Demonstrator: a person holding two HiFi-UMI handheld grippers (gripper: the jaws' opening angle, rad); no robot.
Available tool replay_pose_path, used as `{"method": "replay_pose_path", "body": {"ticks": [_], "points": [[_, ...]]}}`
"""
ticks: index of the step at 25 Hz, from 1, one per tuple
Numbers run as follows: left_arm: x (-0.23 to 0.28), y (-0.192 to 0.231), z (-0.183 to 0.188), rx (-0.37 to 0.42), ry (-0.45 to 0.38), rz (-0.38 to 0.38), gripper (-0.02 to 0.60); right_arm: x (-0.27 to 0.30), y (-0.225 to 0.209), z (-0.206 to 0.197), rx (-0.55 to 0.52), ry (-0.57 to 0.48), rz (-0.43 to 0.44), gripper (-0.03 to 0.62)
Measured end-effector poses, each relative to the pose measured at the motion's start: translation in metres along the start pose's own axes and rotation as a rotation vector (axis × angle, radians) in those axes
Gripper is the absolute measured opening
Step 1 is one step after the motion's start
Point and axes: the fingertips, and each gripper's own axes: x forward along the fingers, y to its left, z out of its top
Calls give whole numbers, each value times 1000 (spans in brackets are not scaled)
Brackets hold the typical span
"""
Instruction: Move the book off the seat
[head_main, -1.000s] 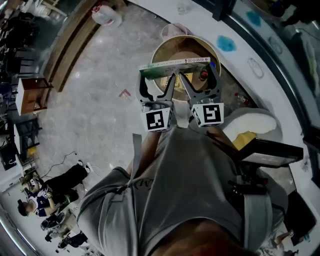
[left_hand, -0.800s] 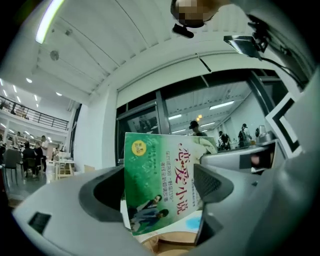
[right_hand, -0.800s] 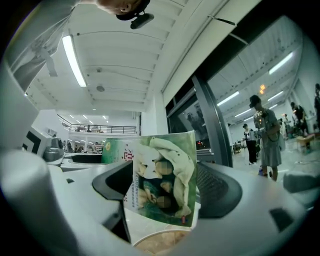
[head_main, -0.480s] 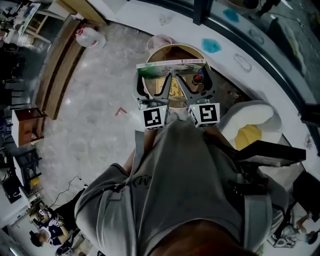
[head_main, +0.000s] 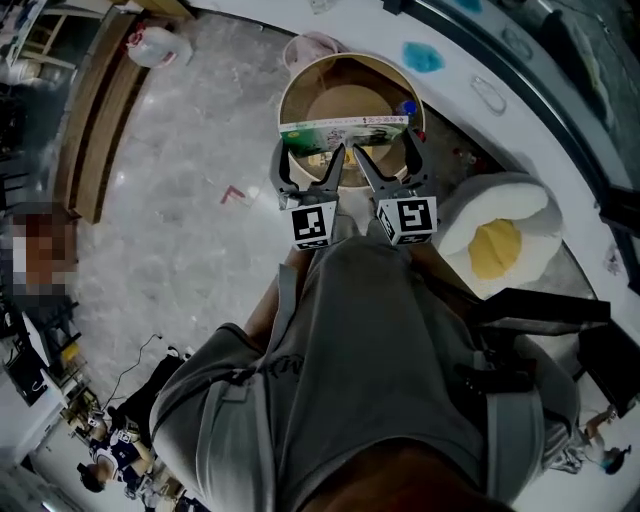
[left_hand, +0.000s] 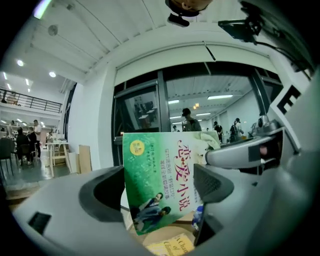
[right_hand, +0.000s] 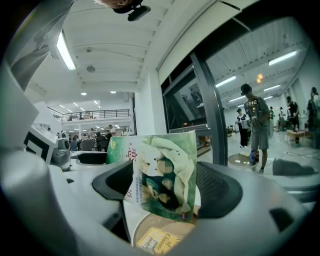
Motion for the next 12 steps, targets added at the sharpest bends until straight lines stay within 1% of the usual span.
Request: {"method": "replay_pose_path", "body": {"ticks": [3, 6, 8, 10, 12], "points": [[6, -1, -57, -5, 113, -31, 422, 7, -2, -47, 19, 83, -16, 380], [13, 1, -125, -21, 217, -55, 422, 23, -5, -106, 38, 161, -25, 380], [16, 1, -167, -43, 283, -67, 422, 29, -6, -150, 76, 230, -33, 380], [19, 1, -207, -66, 337, -71, 422, 30, -6, -195, 119, 302, -39, 380], [26, 1, -245, -72, 376, -76, 422, 33, -6, -241, 153, 365, -42, 380]]}}
